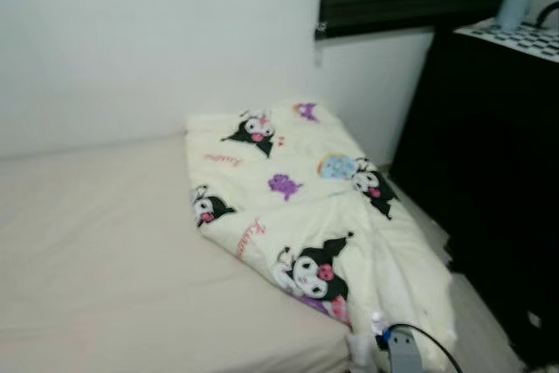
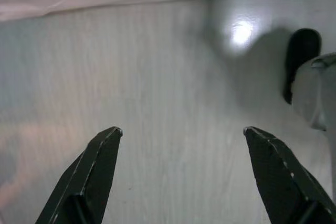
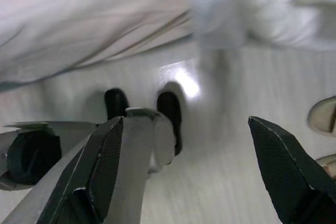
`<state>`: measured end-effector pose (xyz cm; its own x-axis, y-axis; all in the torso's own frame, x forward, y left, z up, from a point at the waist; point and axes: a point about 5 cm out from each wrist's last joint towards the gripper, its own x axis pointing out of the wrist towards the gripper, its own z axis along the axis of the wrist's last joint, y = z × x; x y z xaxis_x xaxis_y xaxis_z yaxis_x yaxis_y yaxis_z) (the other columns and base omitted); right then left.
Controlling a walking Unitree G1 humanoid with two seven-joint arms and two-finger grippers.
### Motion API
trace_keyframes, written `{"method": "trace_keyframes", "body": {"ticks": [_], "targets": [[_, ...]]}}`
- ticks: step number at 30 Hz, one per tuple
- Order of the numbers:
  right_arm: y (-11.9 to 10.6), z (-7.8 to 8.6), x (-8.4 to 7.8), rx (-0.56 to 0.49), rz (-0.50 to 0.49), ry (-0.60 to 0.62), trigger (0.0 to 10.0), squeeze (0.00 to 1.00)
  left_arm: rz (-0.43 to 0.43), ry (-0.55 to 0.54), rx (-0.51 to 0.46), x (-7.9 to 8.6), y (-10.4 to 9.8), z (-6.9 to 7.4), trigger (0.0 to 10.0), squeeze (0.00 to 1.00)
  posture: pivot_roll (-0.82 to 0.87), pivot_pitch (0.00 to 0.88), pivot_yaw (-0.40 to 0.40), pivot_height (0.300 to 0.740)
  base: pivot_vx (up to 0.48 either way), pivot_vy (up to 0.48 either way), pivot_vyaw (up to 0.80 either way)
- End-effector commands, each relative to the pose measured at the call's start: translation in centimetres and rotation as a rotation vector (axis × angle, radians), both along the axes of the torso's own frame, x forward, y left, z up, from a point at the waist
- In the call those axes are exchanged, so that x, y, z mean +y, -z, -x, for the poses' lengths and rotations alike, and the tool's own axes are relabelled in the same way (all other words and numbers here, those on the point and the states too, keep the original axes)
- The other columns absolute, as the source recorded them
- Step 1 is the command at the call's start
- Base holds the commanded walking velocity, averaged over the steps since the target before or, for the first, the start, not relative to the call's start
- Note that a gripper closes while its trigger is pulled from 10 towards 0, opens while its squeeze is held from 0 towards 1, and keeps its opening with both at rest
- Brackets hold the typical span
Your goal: Clean up the room
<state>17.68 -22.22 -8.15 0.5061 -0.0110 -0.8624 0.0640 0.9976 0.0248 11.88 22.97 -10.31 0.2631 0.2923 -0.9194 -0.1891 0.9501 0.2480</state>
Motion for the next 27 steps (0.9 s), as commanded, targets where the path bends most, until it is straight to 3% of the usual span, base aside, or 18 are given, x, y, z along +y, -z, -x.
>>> {"method": "trace_keyframes", "body": {"ticks": [1, 5, 10, 16, 27], "targets": [[0.0, -0.2, 0.3, -0.009, -0.009, -0.002, 10.0, 0.00, -0.010, 0.004, 0.010, 0.2, 0.0, 0.1, 10.0, 0.00, -0.21, 0.000, 0.037, 0.740, 0.000, 0.000, 0.00], [-0.1, -0.2, 0.3, -0.012, -0.007, -0.001, 10.0, 0.00, -0.011, 0.003, 0.012, 0.2, 0.0, 0.2, 10.0, 0.00, -0.21, 0.000, 0.038, 0.740, 0.000, 0.000, 0.00], [-1.1, -1.9, -0.4, -0.093, 0.005, 0.036, 10.0, 0.00, 0.007, 0.031, 0.006, 0.2, 0.0, 0.2, 10.0, 0.00, -0.21, 0.000, 0.044, 0.740, 0.000, 0.000, 0.00], [-1.6, -2.8, -0.3, -0.130, -0.006, 0.019, 10.0, 0.00, 0.020, 0.069, 0.009, 0.0, 0.1, 0.1, 10.0, 0.00, -0.21, 0.000, 0.041, 0.740, 0.000, -0.480, 0.00], [-1.9, -3.5, 0.8, -0.162, -0.051, -0.048, 10.0, 0.00, 0.029, 0.091, 0.015, -0.3, 0.2, 0.3, 10.0, 0.00, -0.20, 0.000, 0.042, 0.740, 0.000, -0.480, 0.80]]}}
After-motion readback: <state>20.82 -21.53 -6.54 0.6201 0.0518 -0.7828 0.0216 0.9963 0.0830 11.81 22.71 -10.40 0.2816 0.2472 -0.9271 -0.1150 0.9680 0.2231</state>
